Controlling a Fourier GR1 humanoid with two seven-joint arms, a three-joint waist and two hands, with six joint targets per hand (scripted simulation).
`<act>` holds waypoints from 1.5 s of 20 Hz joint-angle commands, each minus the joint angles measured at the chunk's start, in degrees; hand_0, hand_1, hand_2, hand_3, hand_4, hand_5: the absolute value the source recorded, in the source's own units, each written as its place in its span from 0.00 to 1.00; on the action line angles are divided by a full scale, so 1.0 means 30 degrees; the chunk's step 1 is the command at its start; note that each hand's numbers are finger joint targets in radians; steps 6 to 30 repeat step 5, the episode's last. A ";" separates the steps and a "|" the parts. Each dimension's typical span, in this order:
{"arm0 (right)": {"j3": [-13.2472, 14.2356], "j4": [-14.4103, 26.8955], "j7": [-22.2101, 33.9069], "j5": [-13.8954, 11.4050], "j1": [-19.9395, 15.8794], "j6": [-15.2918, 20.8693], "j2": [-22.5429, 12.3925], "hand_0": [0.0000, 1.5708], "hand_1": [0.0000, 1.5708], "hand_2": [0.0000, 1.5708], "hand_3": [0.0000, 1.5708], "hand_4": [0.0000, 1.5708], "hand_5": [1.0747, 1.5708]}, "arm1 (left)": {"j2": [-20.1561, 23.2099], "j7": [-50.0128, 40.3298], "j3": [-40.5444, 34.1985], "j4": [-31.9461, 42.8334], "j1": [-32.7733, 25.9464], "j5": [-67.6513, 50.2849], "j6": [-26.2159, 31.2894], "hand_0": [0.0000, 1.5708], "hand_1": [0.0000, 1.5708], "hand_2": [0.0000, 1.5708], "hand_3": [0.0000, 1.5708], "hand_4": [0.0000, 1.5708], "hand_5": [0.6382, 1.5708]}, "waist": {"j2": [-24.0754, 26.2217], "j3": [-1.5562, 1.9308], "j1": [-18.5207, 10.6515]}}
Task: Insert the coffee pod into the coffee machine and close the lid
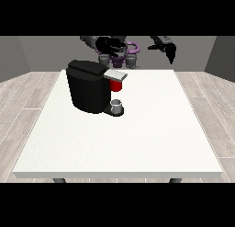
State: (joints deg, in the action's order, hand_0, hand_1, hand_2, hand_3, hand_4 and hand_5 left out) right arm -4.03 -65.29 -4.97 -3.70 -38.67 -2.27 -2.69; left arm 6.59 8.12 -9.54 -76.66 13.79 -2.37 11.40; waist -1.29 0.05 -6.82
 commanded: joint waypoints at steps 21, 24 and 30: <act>-0.1612 -0.2039 -0.1915 0.2074 0.6192 -0.0231 0.0821 0.00 0.00 0.00 0.00 0.10 1.00 | 0.0272 0.0643 -0.0665 0.0510 -0.1747 -0.0283 -0.0039 0.00 0.00 0.00 0.00 0.12 1.00 | 0.2187 -0.0011 0.2422; -0.1612 -0.2039 -0.1915 0.2074 0.6192 -0.0231 0.0821 0.00 0.00 0.00 0.00 0.10 1.00 | 0.0272 0.0643 -0.0665 0.0510 -0.1747 -0.0283 -0.0039 0.00 0.00 0.00 0.00 0.12 1.00 | 0.2187 -0.0011 0.2422; -0.1612 -0.2039 -0.1915 0.2074 0.6192 -0.0231 0.0821 0.00 0.00 0.00 0.00 0.10 1.00 | 0.0272 0.0643 -0.0665 0.0510 -0.1747 -0.0283 -0.0039 0.00 0.00 0.00 0.00 0.12 1.00 | 0.2187 -0.0011 0.2422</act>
